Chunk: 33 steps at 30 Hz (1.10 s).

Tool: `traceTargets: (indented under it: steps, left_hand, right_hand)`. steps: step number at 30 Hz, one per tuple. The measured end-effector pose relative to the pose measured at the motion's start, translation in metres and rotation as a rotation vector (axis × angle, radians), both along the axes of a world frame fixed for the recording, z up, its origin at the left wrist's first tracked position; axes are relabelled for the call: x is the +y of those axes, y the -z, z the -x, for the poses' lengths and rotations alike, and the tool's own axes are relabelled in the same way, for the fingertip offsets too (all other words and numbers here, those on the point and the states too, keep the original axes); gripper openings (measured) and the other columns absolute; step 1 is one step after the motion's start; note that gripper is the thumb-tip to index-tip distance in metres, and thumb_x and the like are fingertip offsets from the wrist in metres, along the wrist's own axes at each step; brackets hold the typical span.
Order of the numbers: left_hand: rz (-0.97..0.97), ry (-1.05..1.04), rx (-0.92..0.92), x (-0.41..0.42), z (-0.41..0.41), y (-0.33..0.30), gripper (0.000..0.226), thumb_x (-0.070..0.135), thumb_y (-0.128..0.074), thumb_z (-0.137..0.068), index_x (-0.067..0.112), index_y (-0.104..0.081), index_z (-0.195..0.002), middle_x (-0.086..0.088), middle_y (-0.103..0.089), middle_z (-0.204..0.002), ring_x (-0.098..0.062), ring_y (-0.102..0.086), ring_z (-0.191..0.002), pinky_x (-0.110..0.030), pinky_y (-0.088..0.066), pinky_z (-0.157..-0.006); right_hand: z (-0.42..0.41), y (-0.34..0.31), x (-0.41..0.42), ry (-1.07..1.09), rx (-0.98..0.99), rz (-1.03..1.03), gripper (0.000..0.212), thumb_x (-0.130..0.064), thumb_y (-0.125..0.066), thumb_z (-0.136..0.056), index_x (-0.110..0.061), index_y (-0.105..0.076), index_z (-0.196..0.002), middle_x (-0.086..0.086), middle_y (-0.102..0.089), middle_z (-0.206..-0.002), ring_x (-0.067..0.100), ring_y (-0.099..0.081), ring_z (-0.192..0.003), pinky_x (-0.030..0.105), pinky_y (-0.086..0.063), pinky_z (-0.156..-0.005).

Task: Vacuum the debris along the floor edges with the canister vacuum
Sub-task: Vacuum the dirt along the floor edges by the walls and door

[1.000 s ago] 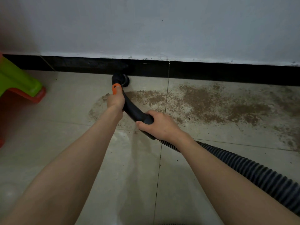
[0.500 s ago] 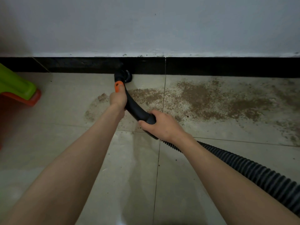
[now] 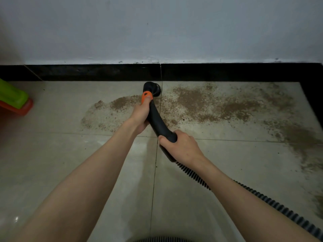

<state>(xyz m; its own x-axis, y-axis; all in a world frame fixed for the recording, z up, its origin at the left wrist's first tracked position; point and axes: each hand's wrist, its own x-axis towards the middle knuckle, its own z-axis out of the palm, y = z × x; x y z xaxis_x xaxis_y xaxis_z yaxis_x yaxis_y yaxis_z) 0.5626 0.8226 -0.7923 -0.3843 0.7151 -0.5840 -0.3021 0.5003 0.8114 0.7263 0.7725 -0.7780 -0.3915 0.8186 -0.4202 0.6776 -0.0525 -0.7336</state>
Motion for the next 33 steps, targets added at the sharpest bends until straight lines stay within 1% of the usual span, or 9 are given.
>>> traceTargets:
  steps: [2,6,9,13,17,22,27,31,33]
  left_hand:
    - [-0.015,0.033,-0.037,-0.006,-0.004,-0.004,0.06,0.049,-0.047,-0.095,0.004,-0.043,-0.135,-0.003,-0.053,-0.088,-0.015,-0.055,-0.077,-0.025,-0.046,-0.059]
    - [-0.037,0.049,-0.06,-0.014,-0.007,-0.007,0.059,0.048,-0.046,-0.096,0.003,-0.044,-0.133,-0.005,-0.056,-0.099,-0.015,-0.057,-0.086,-0.024,-0.047,-0.062]
    - [-0.043,0.036,-0.054,-0.019,-0.006,-0.01,0.058,0.046,-0.046,-0.096,0.001,-0.044,-0.133,-0.004,-0.056,-0.096,-0.015,-0.056,-0.085,-0.024,-0.047,-0.062]
    - [-0.048,-0.043,-0.037,-0.024,-0.001,-0.013,0.055,0.043,-0.048,-0.096,-0.001,-0.046,-0.13,-0.005,-0.057,-0.093,-0.016,-0.057,-0.081,-0.024,-0.047,-0.06]
    - [-0.034,-0.065,-0.018,-0.028,0.009,-0.014,0.057,0.043,-0.05,-0.095,-0.002,-0.046,-0.13,-0.006,-0.057,-0.094,-0.017,-0.057,-0.082,-0.025,-0.048,-0.061]
    - [-0.035,-0.102,0.006,-0.032,0.022,-0.015,0.054,0.041,-0.049,-0.097,-0.003,-0.047,-0.129,-0.006,-0.058,-0.092,-0.017,-0.058,-0.081,-0.026,-0.048,-0.061]
    - [-0.037,-0.155,0.028,-0.038,0.037,-0.015,0.052,0.039,-0.05,-0.097,-0.002,-0.048,-0.128,-0.005,-0.058,-0.091,-0.017,-0.058,-0.08,-0.026,-0.049,-0.061]
    - [-0.043,-0.188,0.051,-0.043,0.05,-0.015,0.049,0.041,-0.051,-0.096,0.001,-0.05,-0.125,-0.005,-0.059,-0.093,-0.016,-0.059,-0.082,-0.024,-0.049,-0.06]
    - [-0.046,-0.204,0.053,-0.046,0.056,-0.014,0.05,0.041,-0.052,-0.095,0.001,-0.05,-0.125,-0.005,-0.059,-0.094,-0.016,-0.059,-0.083,-0.025,-0.05,-0.062]
  right_hand:
    - [-0.004,-0.003,-0.004,0.001,-0.014,-0.013,0.034,-0.054,-0.054,-0.086,-0.021,-0.054,-0.093,0.0,-0.064,-0.082,0.019,-0.064,-0.073,0.036,-0.054,-0.066]
    - [-0.007,-0.008,-0.009,-0.004,-0.027,-0.029,0.035,-0.054,-0.054,-0.087,-0.02,-0.054,-0.095,-0.001,-0.063,-0.081,0.018,-0.064,-0.073,0.035,-0.054,-0.066]
    - [-0.005,-0.01,-0.012,-0.006,-0.007,-0.025,0.035,-0.053,-0.054,-0.088,-0.019,-0.055,-0.096,0.0,-0.063,-0.082,0.018,-0.064,-0.075,0.036,-0.054,-0.069]
    - [0.001,-0.011,-0.015,-0.012,0.022,-0.004,0.036,-0.053,-0.055,-0.088,-0.018,-0.056,-0.097,0.001,-0.064,-0.084,0.02,-0.065,-0.076,0.04,-0.057,-0.072]
    - [0.01,-0.013,-0.017,-0.028,0.033,0.0,0.035,-0.051,-0.055,-0.089,-0.018,-0.055,-0.097,0.001,-0.064,-0.083,0.02,-0.065,-0.076,0.038,-0.055,-0.07]
    - [0.022,-0.013,-0.017,-0.057,0.058,0.013,0.037,-0.051,-0.056,-0.089,-0.015,-0.056,-0.1,0.004,-0.065,-0.087,0.022,-0.066,-0.078,0.041,-0.057,-0.073]
    - [0.038,-0.012,-0.02,-0.078,0.076,0.023,0.036,-0.05,-0.056,-0.09,-0.015,-0.056,-0.1,0.004,-0.064,-0.088,0.022,-0.065,-0.08,0.04,-0.057,-0.074]
    - [0.051,-0.011,-0.023,-0.074,0.122,0.032,0.033,-0.047,-0.057,-0.09,-0.015,-0.057,-0.099,0.002,-0.063,-0.084,0.019,-0.064,-0.076,0.033,-0.052,-0.066]
    - [0.055,-0.011,-0.026,-0.082,0.131,0.03,0.033,-0.047,-0.057,-0.09,-0.015,-0.057,-0.1,0.001,-0.063,-0.084,0.019,-0.064,-0.077,0.033,-0.051,-0.066]
